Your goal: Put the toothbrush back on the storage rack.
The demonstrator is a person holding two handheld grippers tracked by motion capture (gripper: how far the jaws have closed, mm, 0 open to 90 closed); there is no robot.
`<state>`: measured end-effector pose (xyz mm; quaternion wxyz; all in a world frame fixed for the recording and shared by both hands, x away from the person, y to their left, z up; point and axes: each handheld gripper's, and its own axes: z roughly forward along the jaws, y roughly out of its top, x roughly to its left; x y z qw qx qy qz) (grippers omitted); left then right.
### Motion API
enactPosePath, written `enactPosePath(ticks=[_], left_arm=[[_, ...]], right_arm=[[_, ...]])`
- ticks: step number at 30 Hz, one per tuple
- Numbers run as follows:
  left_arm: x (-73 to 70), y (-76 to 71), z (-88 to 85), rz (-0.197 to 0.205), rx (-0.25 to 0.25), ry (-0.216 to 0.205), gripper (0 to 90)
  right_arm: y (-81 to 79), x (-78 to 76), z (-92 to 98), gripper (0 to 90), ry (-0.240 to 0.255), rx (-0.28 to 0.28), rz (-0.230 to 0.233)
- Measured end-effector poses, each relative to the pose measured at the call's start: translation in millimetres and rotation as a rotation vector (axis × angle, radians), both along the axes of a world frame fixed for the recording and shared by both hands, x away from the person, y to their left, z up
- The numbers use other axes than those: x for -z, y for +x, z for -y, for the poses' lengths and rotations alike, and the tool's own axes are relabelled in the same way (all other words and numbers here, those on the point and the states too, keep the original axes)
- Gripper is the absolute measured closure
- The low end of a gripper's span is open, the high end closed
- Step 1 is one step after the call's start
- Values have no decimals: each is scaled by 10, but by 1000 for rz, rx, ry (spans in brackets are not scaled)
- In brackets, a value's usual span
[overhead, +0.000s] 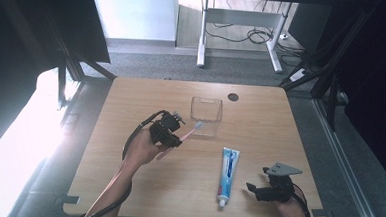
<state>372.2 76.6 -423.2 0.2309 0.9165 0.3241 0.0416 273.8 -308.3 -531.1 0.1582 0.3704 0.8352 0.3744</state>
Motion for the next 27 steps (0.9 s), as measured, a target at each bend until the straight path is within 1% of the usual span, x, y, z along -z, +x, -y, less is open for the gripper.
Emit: enactPosePath(ticks=[1,2,3,5,11,16,18,23,25,27], left_arm=[[0,0,0,0,0,0,789],[-12,3,2,3,-3,-7,788],[-24,8,3,8,-1,-10,788],[-48,22,6,15,2,-20,788],[-105,61,7,27,-9,-52,789],[-165,110,5,35,-16,-80,789],[-177,121,4,36,-14,-83,789],[-251,174,27,61,-22,-97,789],[-265,181,32,65,-24,-99,788],[-297,212,47,82,-26,-108,789]], right_arm=[[0,0,0,85,0,0,0],[4,8,-3,49,2,-5,-8],[4,8,-3,49,2,-5,-8],[7,10,-4,0,10,-6,-12],[13,10,8,0,27,-8,-14],[13,14,3,0,22,-9,-17],[13,15,3,0,21,-9,-16],[11,12,2,0,19,-7,-13],[11,13,1,0,18,-7,-14],[12,17,-2,0,16,-9,-14]])
